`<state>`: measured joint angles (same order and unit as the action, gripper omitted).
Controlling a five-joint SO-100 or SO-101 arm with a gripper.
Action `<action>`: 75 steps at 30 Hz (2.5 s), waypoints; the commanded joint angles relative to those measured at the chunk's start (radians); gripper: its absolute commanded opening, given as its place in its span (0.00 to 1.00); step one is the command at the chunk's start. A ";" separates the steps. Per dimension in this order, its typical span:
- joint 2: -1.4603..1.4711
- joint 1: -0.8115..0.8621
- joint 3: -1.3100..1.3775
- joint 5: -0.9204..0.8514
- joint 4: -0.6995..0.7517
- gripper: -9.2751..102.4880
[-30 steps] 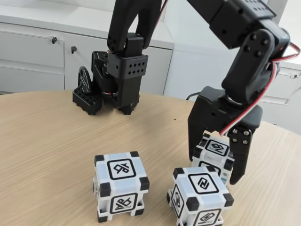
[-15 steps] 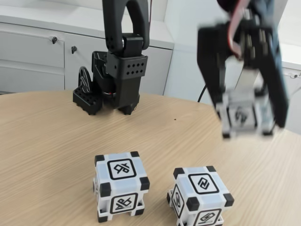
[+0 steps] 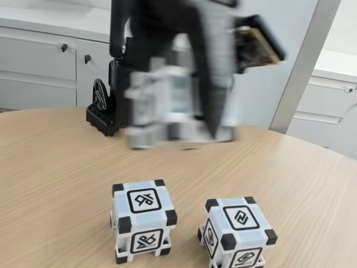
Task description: Stack cubes from left to right.
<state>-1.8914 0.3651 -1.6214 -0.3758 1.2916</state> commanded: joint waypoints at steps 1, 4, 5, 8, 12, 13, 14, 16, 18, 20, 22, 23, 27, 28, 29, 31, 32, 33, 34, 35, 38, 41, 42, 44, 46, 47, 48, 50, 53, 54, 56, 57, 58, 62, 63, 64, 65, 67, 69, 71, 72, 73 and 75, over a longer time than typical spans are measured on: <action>-0.035 0.064 -0.002 -0.011 -0.011 0.29; -0.023 0.086 -0.066 -0.044 -0.011 0.29; -0.023 0.086 -0.100 -0.064 -0.012 0.29; -0.040 0.086 -0.195 -0.114 -0.014 0.29; -0.026 0.086 -0.218 -0.104 -0.029 0.29; -0.025 0.086 -0.222 -0.110 -0.029 0.29; -0.025 0.086 -0.232 -0.124 -0.029 0.29; -0.021 0.083 -0.238 -0.141 -0.029 0.29; -0.021 0.069 -0.245 -0.160 -0.031 0.29; -0.014 0.067 -0.259 -0.172 -0.031 0.29; 0.008 0.066 -0.267 -0.184 -0.031 0.29; 0.018 0.066 -0.267 -0.187 -0.031 0.29; 0.038 0.066 -0.267 -0.213 -0.031 0.29; 0.040 0.066 -0.267 -0.219 -0.031 0.29; 0.040 0.066 -0.267 -0.225 -0.031 0.29; 0.040 0.066 -0.267 -0.239 -0.031 0.29; 0.040 0.066 -0.267 -0.247 -0.031 0.29; 0.040 0.066 -0.267 -0.253 -0.031 0.29; 0.040 0.066 -0.267 -0.256 -0.031 0.30; 0.040 0.066 -0.268 -0.259 -0.031 0.30; 0.040 0.066 -0.268 -0.270 -0.031 0.30; 0.041 0.066 -0.268 -0.276 -0.031 0.30; 0.041 0.066 -0.268 -0.278 -0.031 0.30; 0.041 0.064 -0.268 -0.279 -0.031 0.30; 0.041 0.064 -0.268 -0.284 -0.031 0.30; 0.041 0.064 -0.268 -0.287 -0.031 0.30; 0.041 0.064 -0.268 -0.288 -0.031 0.30; 0.041 0.064 -0.268 -0.290 -0.031 0.30; 0.041 0.064 -0.270 -0.288 -0.031 0.30; 0.041 0.064 -0.270 -0.288 -0.031 0.30; 0.041 0.064 -0.270 -0.288 -0.031 0.30; 0.041 0.064 -0.270 -0.285 -0.031 0.30; 0.041 0.064 -0.270 -0.282 -0.031 0.30; 0.041 0.064 -0.270 -0.270 -0.031 0.30; 0.041 0.064 -0.270 -0.267 -0.031 0.30; 0.041 0.064 -0.270 -0.265 -0.031 0.30; 0.041 0.064 -0.270 -0.265 -0.031 0.30; 0.041 0.064 -0.270 -0.259 -0.031 0.30; 0.044 0.063 -0.270 -0.245 -0.031 0.30; 0.060 0.063 -0.270 -0.247 -0.031 0.30; 0.072 0.063 -0.270 -0.247 -0.031 0.30; 0.086 0.063 -0.268 -0.241 -0.031 0.30; 0.109 0.057 -0.265 -0.238 -0.031 0.30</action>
<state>-1.7917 0.4341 -1.8960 -0.6213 1.2701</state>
